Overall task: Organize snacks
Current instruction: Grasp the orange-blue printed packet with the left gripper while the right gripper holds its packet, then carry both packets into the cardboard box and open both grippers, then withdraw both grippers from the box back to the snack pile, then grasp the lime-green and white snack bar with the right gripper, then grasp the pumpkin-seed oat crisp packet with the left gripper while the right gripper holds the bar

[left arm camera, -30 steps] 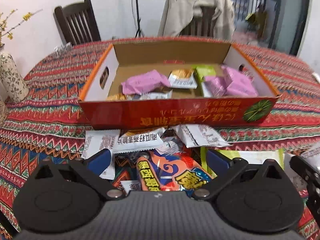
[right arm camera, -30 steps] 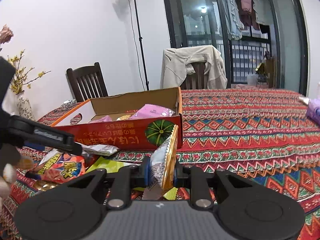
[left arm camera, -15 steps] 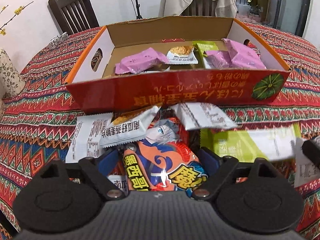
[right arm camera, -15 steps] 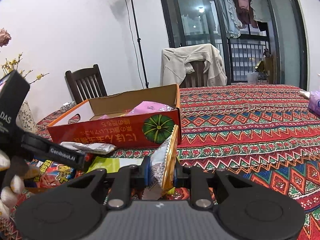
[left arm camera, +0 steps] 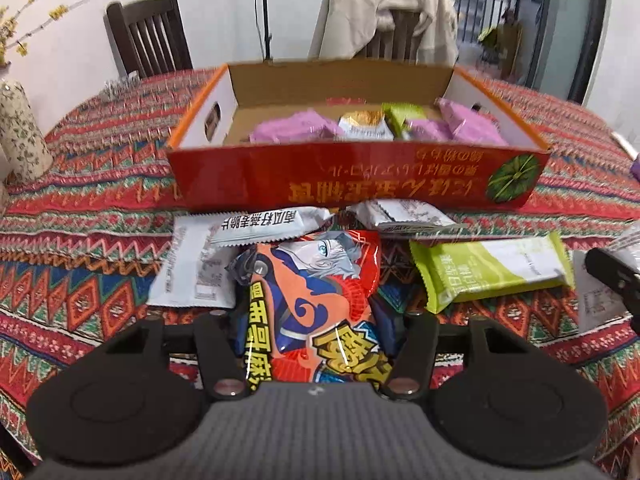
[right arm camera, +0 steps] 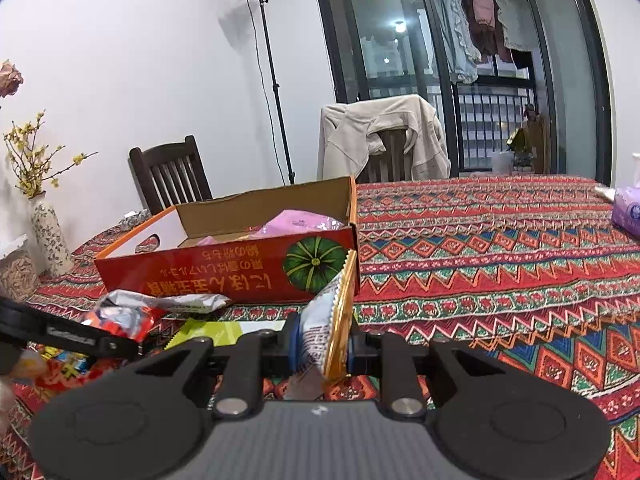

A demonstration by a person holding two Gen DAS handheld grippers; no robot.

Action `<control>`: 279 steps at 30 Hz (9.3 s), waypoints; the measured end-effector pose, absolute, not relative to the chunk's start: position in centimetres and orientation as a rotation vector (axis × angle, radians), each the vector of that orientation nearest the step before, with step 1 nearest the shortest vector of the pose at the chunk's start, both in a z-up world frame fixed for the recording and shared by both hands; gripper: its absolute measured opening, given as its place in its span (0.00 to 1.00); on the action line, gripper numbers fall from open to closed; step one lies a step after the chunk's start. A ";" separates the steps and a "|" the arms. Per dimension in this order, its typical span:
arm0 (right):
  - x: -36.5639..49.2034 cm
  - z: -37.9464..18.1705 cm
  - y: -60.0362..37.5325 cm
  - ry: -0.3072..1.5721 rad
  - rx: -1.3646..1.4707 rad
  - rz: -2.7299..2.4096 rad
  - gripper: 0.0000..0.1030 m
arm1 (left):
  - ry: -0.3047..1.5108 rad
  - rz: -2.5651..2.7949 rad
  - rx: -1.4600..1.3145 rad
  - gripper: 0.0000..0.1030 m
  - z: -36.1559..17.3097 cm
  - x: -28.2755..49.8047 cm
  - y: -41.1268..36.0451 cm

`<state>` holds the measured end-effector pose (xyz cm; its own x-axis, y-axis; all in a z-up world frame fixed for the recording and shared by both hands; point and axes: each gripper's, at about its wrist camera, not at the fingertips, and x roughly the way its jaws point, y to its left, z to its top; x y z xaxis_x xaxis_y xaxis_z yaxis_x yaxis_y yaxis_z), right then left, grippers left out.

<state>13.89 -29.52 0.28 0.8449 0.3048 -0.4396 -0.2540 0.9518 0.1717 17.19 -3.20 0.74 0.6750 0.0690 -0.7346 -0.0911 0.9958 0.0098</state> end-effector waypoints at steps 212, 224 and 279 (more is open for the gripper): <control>15.7 -0.6 -25.7 0.753 -0.052 0.196 0.34 | 0.436 0.096 -0.275 1.00 -1.1 10.3 9.2; 16.8 1.6 -23.3 0.648 -0.018 0.334 1.00 | 0.440 0.108 -0.280 1.00 -1.1 10.2 9.2; 14.2 -0.2 -27.1 0.484 0.113 0.252 0.34 | 0.588 0.012 0.007 1.00 0.2 10.3 -0.3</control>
<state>14.16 -27.12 -0.15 0.8549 0.2661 -0.4454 -0.2128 0.9628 0.1668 10.29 -0.32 0.24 0.8319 0.0135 -0.5547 -0.0095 0.9999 0.0101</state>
